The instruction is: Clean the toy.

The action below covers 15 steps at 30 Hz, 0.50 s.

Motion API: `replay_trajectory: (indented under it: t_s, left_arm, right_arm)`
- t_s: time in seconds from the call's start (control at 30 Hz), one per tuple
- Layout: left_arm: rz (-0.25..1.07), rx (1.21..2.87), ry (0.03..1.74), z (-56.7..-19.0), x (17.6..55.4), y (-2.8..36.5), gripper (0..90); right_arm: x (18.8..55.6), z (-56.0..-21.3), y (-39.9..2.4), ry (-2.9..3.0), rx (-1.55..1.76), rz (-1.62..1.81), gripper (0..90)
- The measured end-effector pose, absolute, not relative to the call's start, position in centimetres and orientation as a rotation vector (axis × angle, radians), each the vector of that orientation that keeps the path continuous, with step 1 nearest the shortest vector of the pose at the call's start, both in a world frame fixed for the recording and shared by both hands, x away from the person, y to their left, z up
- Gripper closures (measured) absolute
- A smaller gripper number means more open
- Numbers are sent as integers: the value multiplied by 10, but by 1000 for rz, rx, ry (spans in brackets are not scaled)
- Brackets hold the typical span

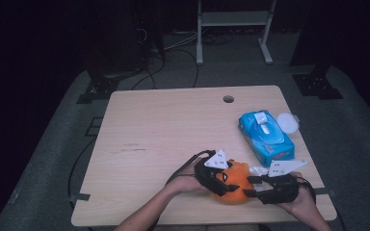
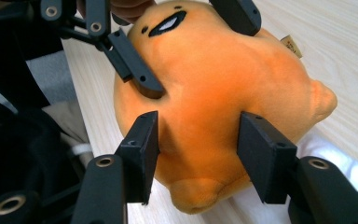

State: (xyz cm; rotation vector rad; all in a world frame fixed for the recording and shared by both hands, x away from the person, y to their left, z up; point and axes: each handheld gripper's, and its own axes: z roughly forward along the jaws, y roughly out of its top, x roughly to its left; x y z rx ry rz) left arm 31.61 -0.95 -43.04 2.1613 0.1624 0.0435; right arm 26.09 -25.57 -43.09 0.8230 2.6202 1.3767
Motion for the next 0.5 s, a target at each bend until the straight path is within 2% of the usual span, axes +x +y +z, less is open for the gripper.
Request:
replay_trajectory:
  t_s: [0.3, 0.5]
  left_arm:
    - [137, 2198, 185, -421, 309, -6, 444]
    - [95, 2153, 233, -417, 315, 2, 495]
  right_arm:
    - [262, -428, -260, 2592, 851, 1443, 454]
    - [265, -426, -267, 2552, 882, 1516, 454]
